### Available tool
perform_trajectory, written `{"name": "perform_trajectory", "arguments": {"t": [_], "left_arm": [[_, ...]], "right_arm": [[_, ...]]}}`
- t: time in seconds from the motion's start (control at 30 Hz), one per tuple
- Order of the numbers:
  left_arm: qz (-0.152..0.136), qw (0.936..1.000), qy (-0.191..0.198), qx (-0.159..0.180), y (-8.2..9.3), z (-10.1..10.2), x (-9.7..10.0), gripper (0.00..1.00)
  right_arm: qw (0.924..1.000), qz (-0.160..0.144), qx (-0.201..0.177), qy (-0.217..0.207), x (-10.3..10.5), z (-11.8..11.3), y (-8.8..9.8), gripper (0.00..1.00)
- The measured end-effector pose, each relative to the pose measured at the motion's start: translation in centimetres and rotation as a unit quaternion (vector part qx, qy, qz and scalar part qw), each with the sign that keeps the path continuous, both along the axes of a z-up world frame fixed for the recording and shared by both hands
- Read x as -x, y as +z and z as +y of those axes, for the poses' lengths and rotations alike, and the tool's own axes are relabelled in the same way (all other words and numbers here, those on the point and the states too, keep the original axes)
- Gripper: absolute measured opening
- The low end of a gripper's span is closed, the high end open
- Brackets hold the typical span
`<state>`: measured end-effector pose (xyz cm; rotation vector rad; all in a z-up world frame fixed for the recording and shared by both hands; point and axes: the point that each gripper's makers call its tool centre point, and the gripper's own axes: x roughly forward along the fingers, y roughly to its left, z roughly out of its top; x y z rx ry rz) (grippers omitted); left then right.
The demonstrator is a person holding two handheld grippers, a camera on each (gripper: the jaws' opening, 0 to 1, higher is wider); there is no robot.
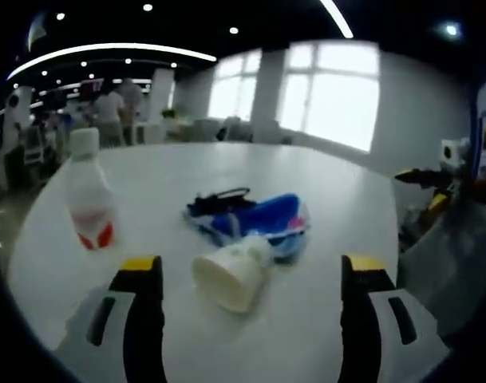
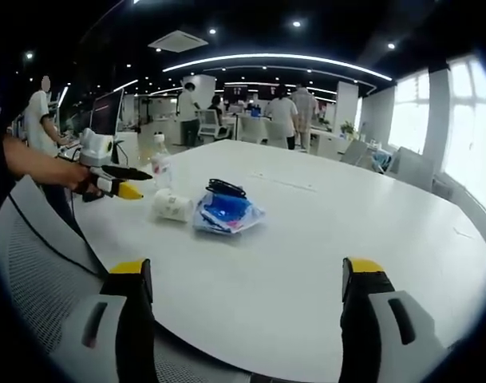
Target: Arrange the tabletop items into an orderly group along one side of the table until the central work area is clear of visible clutter.
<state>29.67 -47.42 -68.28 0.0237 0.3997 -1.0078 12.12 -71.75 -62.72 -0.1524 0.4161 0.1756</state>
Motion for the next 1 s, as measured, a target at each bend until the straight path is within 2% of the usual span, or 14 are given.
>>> {"name": "perform_trajectory", "arguments": {"t": [0.17,0.33,0.5,0.73,1.0], "left_arm": [[0.009,0.9999,0.001,0.005,-0.1,-0.2,-0.4,0.73],[0.041,0.999,0.008,0.013,-0.6,-0.5,-0.9,0.55],[0.05,0.9985,0.015,0.015,-0.8,-0.5,-1.2,0.43],[0.064,0.9974,0.031,0.008,-1.8,0.1,-1.6,0.33],[0.115,0.9926,0.037,0.015,-3.1,-0.2,-1.4,0.29]], "right_arm": [[1.0,0.002,0.0,0.001,0.0,0.0,-0.1,0.98],[1.0,0.004,0.001,0.0,0.1,0.0,-0.1,0.97],[1.0,0.006,0.002,-0.001,0.1,-0.1,-0.2,0.97],[1.0,0.007,0.005,-0.001,0.1,-0.1,-0.2,0.96],[1.0,0.006,0.004,-0.001,0.1,-0.1,-0.2,0.96]]}}
